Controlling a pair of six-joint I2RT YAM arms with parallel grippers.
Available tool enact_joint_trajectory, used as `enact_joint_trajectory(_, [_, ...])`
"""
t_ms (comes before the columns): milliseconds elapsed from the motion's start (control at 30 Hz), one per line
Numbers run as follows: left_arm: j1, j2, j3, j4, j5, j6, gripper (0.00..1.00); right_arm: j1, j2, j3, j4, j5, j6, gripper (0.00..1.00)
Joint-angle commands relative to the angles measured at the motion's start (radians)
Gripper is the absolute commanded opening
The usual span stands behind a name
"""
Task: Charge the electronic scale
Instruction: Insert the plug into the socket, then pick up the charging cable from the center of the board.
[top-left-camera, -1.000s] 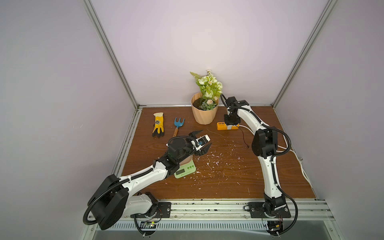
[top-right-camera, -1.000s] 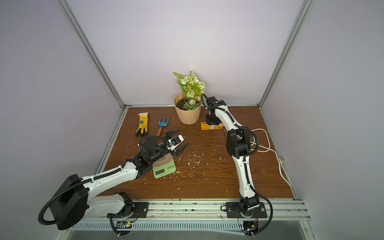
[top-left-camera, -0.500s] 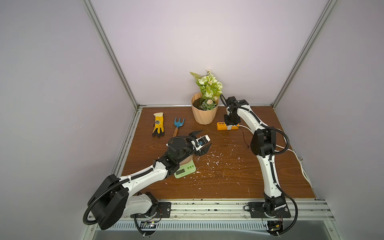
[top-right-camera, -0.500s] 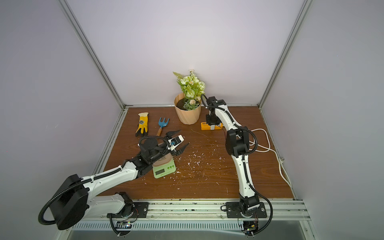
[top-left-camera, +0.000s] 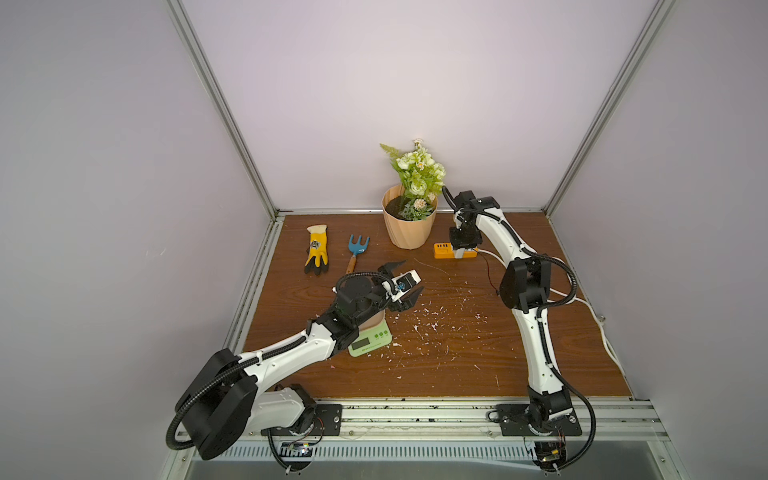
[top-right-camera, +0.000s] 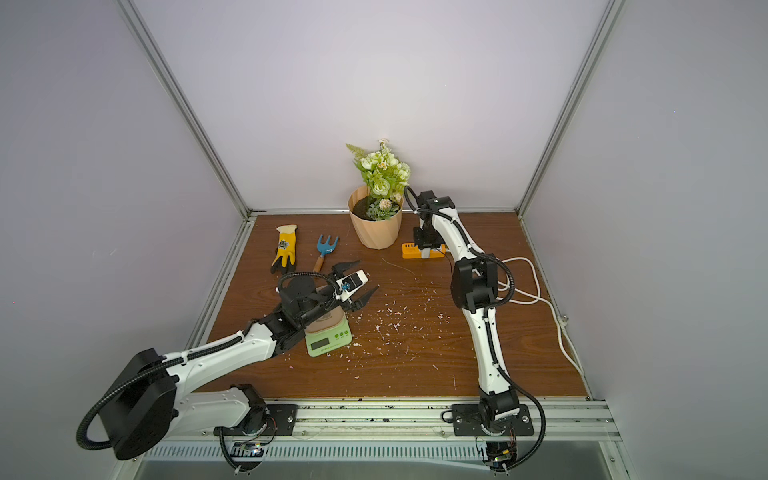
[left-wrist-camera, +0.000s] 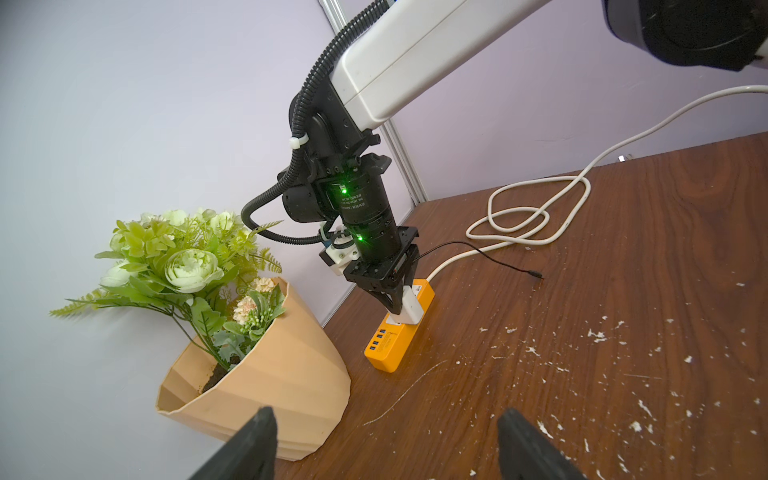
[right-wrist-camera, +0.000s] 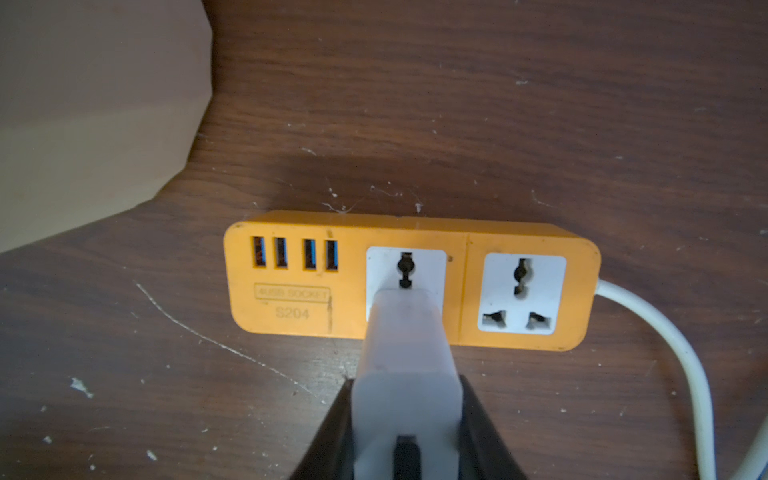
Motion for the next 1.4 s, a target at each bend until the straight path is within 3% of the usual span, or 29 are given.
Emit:
enact_joint_trajectory(0, [0.007, 0.001, 0.003, 0.0, 0.011, 0.002, 0.84, -0.013, 0.012, 0.019, -0.009, -0.02, -0.015, 0.36])
enact_joint_trajectory(333, [0.008, -0.003, 0.0, -0.001, -0.002, 0.002, 0.84, -0.014, -0.173, -0.029, 0.072, -0.075, -0.045, 0.72])
enact_joint_trajectory(500, [0.007, -0.012, -0.007, 0.004, -0.011, -0.001, 0.85, -0.013, -0.335, -0.243, 0.127, -0.01, -0.051, 0.84])
enact_joint_trajectory(633, [0.009, -0.016, 0.004, -0.001, -0.046, -0.036, 0.85, -0.026, -0.521, -0.515, 0.26, 0.003, -0.037, 0.86])
enact_joint_trajectory(867, [0.01, -0.01, 0.086, -0.089, -0.141, -0.229, 0.86, -0.048, -0.848, -1.019, 0.539, 0.02, 0.024, 0.87])
enact_joint_trajectory(1000, [0.01, -0.016, 0.101, -0.118, -0.156, -0.312, 0.86, -0.063, -0.989, -1.282, 0.698, 0.119, 0.07, 0.87])
enact_joint_trajectory(1167, [0.01, -0.01, 0.115, -0.145, -0.164, -0.347, 0.85, -0.079, -1.044, -1.453, 0.795, 0.197, 0.091, 0.87])
enact_joint_trajectory(1367, [0.01, -0.011, 0.112, -0.148, -0.15, -0.36, 0.85, -0.085, -0.968, -1.513, 0.912, 0.241, 0.116, 0.86])
